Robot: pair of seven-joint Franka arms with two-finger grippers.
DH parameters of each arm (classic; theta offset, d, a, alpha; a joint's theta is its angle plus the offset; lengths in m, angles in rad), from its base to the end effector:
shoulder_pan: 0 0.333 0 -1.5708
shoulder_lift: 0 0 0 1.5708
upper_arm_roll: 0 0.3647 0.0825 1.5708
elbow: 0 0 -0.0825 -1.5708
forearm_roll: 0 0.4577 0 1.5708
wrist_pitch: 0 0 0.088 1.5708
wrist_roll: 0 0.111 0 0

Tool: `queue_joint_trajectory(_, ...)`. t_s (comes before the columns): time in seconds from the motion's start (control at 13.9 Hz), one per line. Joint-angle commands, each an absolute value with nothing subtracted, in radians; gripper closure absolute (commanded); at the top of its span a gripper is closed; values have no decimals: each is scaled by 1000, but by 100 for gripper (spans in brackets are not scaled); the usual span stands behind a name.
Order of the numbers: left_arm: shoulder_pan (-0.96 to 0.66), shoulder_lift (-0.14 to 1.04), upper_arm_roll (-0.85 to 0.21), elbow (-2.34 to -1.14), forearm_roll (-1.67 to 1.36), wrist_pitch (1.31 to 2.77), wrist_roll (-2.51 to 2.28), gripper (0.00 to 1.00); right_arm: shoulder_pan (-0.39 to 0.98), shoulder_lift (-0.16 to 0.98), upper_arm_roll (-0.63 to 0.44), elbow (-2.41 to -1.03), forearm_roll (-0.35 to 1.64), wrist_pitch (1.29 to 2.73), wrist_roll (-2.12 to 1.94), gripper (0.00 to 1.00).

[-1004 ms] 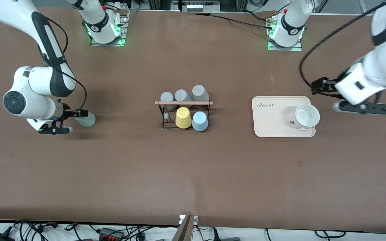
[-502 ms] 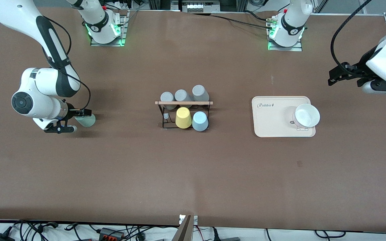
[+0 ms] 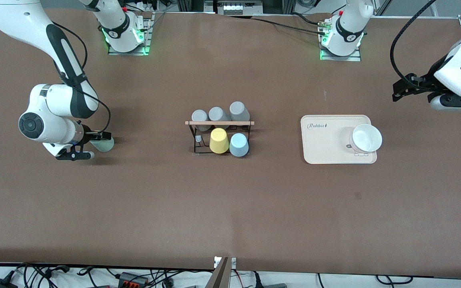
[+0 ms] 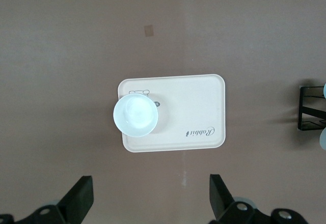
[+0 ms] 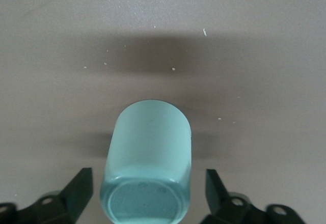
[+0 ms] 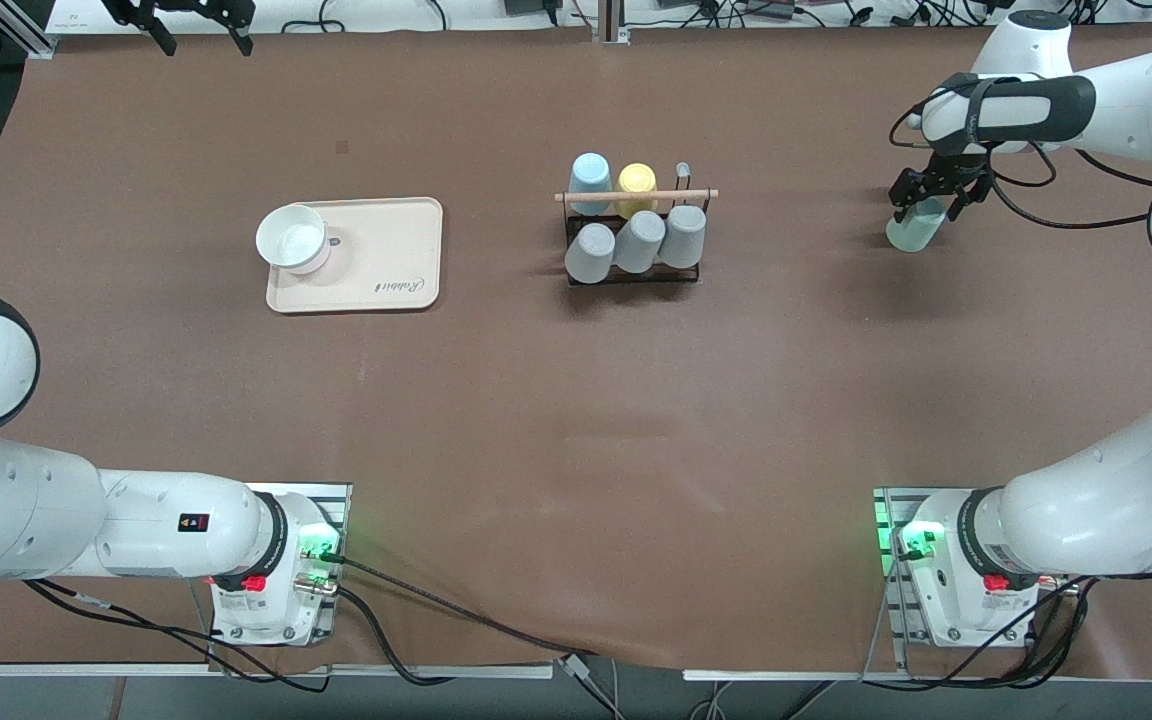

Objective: Hang scattered cups on rack with three cups
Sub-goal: 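Lift the teal cup with the right gripper and carry it to the rack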

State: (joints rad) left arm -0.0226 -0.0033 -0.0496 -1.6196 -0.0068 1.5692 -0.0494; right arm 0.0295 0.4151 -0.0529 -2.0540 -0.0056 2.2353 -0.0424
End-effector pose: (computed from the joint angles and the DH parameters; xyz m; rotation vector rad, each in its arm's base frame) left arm 0.6233 -0.0459 0.6445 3.1368 -0.0355 -0.0744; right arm 0.6320 -0.0150 0.1988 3.1020 0.0387 -0.3646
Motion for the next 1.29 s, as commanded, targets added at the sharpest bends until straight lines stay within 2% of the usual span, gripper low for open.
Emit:
queue_joint_trajectory(0.0, -34, -11, -44, -1629, -18, 1617, -38, 0, 23, 422, -49, -2052, -8, 2244, -34, 48)
queue_joint_trajectory(0.14, -35, -9, -52, -1629, -21, 1621, -40, 0, 23, 417, -49, -2051, -8, 2238, -32, 70)
queue_joint_trajectory(0.29, -34, -8, -52, -1629, -20, 1621, -38, 0, 29, 404, -49, -2027, -8, 2218, -34, 77)
queue_joint_trajectory(0.43, -34, -8, -52, -1629, -17, 1621, -38, 0, 35, 379, -41, -1946, -5, 2110, -34, 77)
queue_joint_trajectory(0.57, -35, -5, -52, -1614, -17, 1615, -38, 0, 63, 380, -40, -1800, 6, 1940, -31, 77)
queue_joint_trajectory(0.72, -35, 6, -54, -1603, -15, 1615, -38, 0, 84, 394, -38, -1668, 26, 1832, -31, 77)
queue_joint_trajectory(0.93, -34, 11, -54, -1597, -12, 1615, -38, 0, 141, 396, -38, -1574, 115, 1790, 14, 77)
queue_joint_trajectory(1.22, -32, 14, -52, -1595, -11, 1618, -37, 0, 285, 405, -38, -1513, 115, 1789, 253, 77)
